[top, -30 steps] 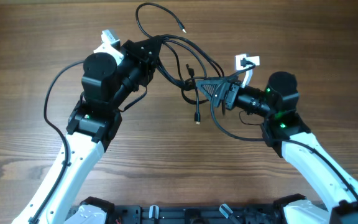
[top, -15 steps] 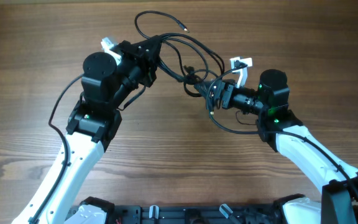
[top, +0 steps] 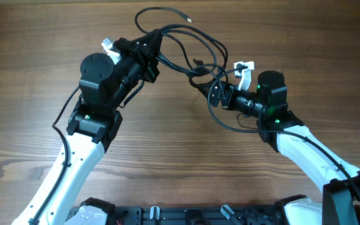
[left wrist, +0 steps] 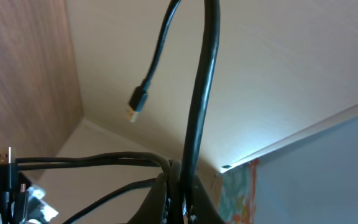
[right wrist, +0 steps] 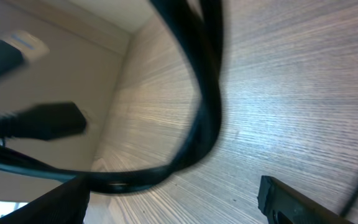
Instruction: Untangle cables
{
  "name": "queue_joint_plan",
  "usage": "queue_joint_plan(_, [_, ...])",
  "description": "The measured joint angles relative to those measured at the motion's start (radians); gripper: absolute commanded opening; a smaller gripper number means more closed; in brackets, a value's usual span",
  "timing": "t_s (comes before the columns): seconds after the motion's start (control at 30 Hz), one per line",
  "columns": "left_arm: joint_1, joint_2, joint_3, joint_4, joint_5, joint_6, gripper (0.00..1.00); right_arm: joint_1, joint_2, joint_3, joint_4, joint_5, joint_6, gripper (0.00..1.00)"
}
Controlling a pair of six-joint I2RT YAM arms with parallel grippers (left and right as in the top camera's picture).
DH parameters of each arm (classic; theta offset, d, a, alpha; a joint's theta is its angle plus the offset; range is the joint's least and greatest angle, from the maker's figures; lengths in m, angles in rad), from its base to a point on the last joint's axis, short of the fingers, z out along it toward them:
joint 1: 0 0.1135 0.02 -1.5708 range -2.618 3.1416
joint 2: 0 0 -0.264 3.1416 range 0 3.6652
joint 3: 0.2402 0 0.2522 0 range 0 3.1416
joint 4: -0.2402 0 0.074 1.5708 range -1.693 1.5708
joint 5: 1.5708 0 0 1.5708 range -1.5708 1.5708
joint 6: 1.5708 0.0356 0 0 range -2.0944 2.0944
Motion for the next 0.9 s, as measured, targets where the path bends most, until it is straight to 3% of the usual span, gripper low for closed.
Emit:
queue_joint_plan(0.2, [0.000, 0.000, 0.002, -0.017, -0.042, -0.012, 0.04, 0.000, 0.002, 0.000, 0.031, 0.014, -0.001, 0.86])
queue_joint_plan(0.37, [0.012, 0.000, 0.003, -0.136, -0.078, -0.016, 0.04, 0.000, 0.003, -0.003, 0.212, 0.001, 0.043, 0.86])
queue_joint_plan(0.63, [0.065, 0.000, 0.004, -0.191, -0.111, -0.018, 0.04, -0.001, 0.005, -0.003, 0.455, -0.064, 0.174, 0.86])
queue_joint_plan(0.9, [0.065, 0.000, 0.004, -0.189, -0.155, -0.037, 0.04, -0.029, 0.005, -0.003, 0.463, -0.124, 0.182, 0.88])
